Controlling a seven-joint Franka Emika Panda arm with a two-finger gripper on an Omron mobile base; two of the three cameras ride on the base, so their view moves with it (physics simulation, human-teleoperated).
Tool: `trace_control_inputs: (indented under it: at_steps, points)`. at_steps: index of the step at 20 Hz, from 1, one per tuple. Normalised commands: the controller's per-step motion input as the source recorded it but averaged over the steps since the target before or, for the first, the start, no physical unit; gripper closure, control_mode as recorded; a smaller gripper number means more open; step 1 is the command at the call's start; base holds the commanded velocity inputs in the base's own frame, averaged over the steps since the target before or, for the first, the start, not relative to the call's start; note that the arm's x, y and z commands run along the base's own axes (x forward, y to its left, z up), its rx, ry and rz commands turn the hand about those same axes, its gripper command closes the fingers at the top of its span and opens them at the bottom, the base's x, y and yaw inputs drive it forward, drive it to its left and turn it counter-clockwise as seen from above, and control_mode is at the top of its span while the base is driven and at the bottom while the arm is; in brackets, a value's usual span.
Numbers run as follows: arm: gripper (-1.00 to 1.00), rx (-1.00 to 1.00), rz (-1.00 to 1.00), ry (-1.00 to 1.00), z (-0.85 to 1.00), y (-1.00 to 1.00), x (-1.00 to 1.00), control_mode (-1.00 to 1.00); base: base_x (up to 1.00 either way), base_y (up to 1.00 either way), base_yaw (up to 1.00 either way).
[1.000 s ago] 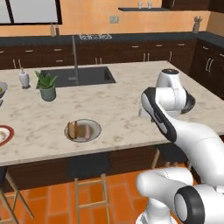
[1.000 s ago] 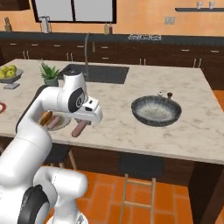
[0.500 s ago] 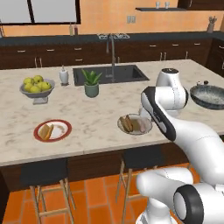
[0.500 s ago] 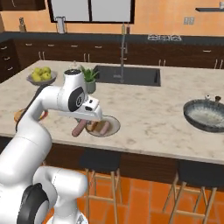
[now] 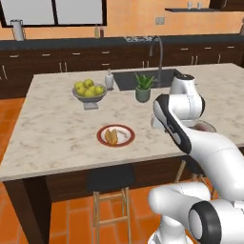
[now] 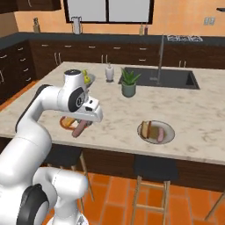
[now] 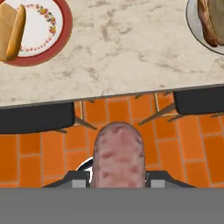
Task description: Place one bun and one sausage from the bowl on each plate.
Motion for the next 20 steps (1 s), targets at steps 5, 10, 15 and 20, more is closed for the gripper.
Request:
trace_control_inputs:
  at_steps: [5,10,15,20]
  points:
    - [1.0,0.0,0.0,0.0,0.0,0.0,0.0,1.0,0.21,0.39,0.0]
    - [1.0,0.0,0.0,0.0,0.0,0.0,0.0,1.0,0.42,0.17,0.0]
    - [1.0,0.0,0.0,0.0,0.0,0.0,0.0,1.0,0.55,0.7,0.0]
    - [1.0,0.0,0.0,0.0,0.0,0.0,0.0,1.0,0.56,-0.03,0.0]
